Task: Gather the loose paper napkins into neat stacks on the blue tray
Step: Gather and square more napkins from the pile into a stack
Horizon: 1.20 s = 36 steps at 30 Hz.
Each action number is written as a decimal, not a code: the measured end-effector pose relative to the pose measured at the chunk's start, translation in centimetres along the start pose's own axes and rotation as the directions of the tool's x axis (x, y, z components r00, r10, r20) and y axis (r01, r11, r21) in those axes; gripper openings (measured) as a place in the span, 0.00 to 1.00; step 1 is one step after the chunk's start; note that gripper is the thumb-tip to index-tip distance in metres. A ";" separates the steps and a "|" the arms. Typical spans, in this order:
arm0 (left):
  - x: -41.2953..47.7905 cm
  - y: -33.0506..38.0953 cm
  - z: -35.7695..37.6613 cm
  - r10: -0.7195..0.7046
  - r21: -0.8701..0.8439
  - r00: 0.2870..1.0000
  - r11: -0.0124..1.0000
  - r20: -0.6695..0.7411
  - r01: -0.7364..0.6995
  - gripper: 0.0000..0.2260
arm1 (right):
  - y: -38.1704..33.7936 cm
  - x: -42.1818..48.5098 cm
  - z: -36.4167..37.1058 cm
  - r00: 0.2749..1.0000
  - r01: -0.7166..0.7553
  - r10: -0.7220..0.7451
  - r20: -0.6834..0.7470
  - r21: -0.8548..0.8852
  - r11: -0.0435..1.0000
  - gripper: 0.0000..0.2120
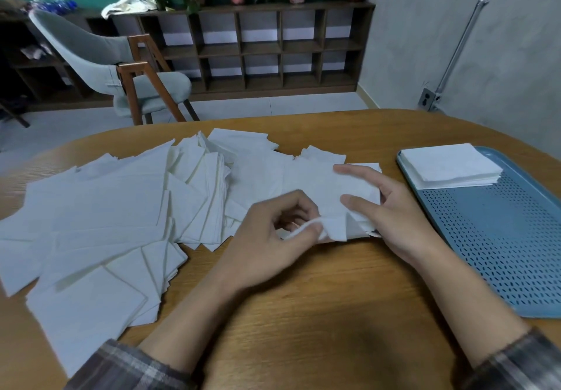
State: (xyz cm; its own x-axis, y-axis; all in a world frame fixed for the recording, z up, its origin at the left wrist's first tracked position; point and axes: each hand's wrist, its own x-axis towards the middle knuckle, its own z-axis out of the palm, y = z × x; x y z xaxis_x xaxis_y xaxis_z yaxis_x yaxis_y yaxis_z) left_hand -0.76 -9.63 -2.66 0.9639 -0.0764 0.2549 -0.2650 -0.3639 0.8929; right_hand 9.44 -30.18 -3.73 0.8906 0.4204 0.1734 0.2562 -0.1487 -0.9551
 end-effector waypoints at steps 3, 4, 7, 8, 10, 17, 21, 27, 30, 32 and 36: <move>0.3 -0.1 -0.9 -0.057 -0.198 0.994 0.980 -0.089 0.038 0.05 | 0.1 0.2 0.0 0.999 -0.038 0.037 0.019 0.050 0.998 0.16; 0.4 -0.1 -1.1 -0.089 -0.268 0.990 0.962 -0.114 0.055 0.04 | 0.1 0.2 0.0 0.998 -0.053 0.050 0.033 0.082 0.995 0.13; 0.8 -0.3 -1.5 -0.220 -0.569 0.967 0.815 -0.131 0.108 0.02 | -0.4 0.0 0.1 0.994 -0.103 0.087 0.072 0.262 0.960 0.19; 1.0 -0.4 -1.5 -0.255 -0.633 0.959 0.765 -0.123 0.122 0.01 | -0.6 -0.1 0.1 0.990 -0.125 0.098 0.096 0.335 0.934 0.23; 1.1 -0.5 -1.3 -0.309 -0.685 0.943 0.714 -0.119 0.148 0.02 | -1.0 -0.4 0.2 0.990 -0.101 0.060 0.130 0.337 0.936 0.25; 1.3 -0.7 -1.4 -0.365 -0.481 0.904 0.848 -0.223 0.224 0.04 | -0.6 -0.3 0.5 1.000 0.005 -0.005 0.025 -0.007 1.000 0.03; 1.2 -0.6 -1.1 -0.303 -0.320 0.914 0.923 -0.270 0.211 0.04 | -0.7 -0.6 0.9 0.995 -0.004 0.005 0.096 -0.008 1.000 0.04; 1.2 -0.6 -1.3 -0.332 -0.424 0.901 0.885 -0.281 0.193 0.06 | -0.8 -0.5 0.7 0.981 -0.097 0.048 0.190 0.254 0.962 0.21; 1.2 -0.3 -1.1 -0.383 -0.514 0.884 0.833 -0.269 0.205 0.05 | -0.7 -0.7 0.8 0.977 -0.033 -0.005 0.214 0.173 0.984 0.13; 1.3 -0.3 -1.1 -0.399 -0.511 0.878 0.830 -0.266 0.223 0.03 | -0.7 -0.7 0.9 0.985 -0.013 -0.010 0.175 0.133 0.991 0.08; 0.9 0.0 -1.8 -0.233 -0.223 0.907 0.961 -0.349 0.161 0.07 | -0.8 -0.7 0.8 0.985 -0.025 0.008 0.170 0.095 0.995 0.07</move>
State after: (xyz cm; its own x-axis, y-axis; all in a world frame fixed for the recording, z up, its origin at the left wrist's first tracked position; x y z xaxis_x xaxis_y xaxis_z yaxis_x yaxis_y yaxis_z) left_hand 0.09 -8.06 -1.81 0.9280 0.3399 0.1527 -0.1050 -0.1548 0.9823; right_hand 8.29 -29.63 -3.26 0.8159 0.5651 0.1220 0.1972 -0.0737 -0.9776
